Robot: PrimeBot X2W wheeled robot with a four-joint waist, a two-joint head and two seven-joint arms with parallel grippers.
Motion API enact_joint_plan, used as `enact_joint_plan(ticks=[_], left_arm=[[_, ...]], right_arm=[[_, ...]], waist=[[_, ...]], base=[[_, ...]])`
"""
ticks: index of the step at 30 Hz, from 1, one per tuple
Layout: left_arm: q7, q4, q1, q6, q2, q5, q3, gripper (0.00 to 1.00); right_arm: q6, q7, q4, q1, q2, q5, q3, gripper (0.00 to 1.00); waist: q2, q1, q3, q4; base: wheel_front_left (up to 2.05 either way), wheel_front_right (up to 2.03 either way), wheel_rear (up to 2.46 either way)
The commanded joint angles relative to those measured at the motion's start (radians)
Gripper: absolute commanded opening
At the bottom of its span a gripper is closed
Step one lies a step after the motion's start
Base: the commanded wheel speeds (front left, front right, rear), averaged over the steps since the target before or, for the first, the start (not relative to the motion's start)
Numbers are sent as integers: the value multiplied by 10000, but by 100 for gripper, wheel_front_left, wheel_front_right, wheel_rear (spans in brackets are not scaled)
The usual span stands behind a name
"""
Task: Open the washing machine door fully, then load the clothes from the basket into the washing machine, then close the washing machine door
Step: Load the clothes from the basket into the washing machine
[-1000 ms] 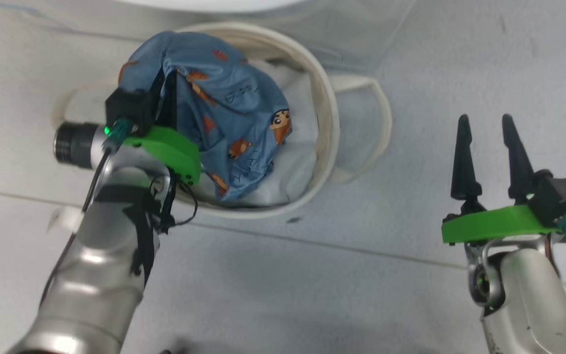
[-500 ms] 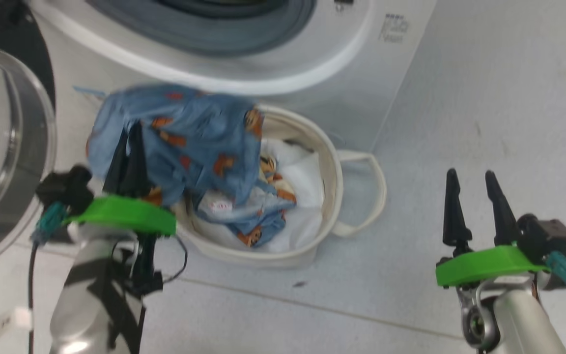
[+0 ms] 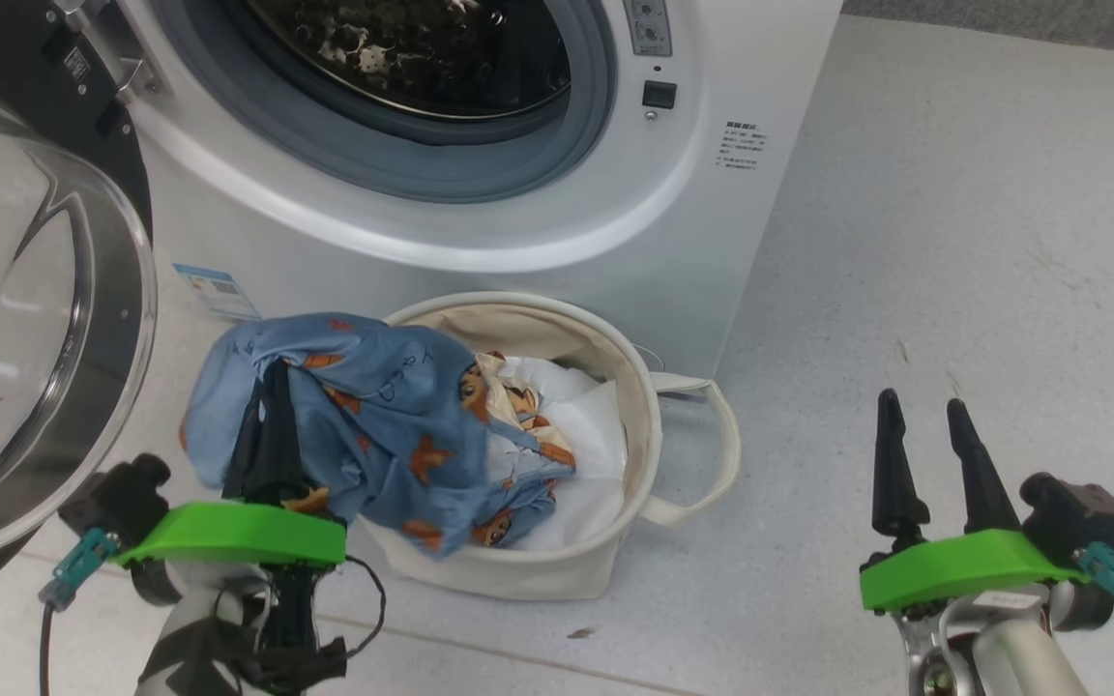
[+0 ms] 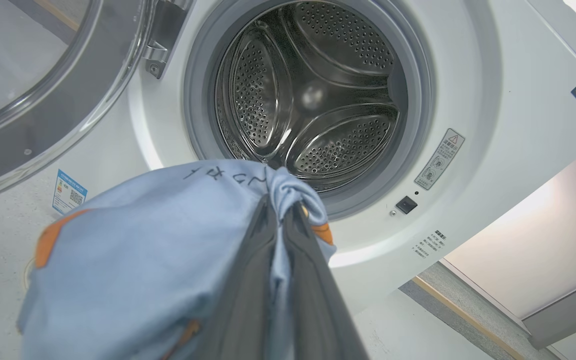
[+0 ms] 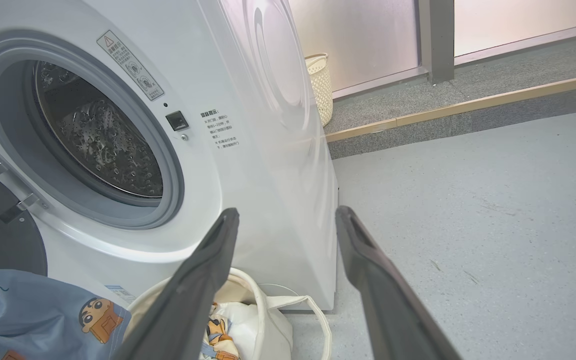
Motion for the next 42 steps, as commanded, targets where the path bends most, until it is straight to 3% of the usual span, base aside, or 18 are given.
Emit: enact_joint_plan(ticks=[1,11,20,26,37,42], left_arm=[[-118,-436,-116,-62,190,-51,222,0],[-118,-981,-12,-67,190,-243,98,0],[-118,-1094,-778,-68,189,-1272,377,0],[-118,-854,-2086,-68,189,-1934,689,0],[-118,457,-6110,-68,199,-4045,2264,0],[-118,1443,-7962,-69,601,-4417,2449,0]], right_arm=[[58,-124,-248,26,7,85,255,100],[58,-124,-258,17,7,297,279,100],[58,-124,-394,-315,7,354,274,100],[58,-124,-509,-586,7,237,253,100],[58,-124,-726,-1357,7,77,3,100],[58,-124,-849,-1650,7,257,288,100]], waist=[[-1,1,-49,-33],[-1,1,13,-228],[-1,1,890,-546],[-1,1,1808,-806],[-1,1,3885,-1355],[-1,1,4608,-1705]], base=[[0,0,0],[0,0,0],[0,0,0],[0,0,0],[0,0,0],[0,0,0]])
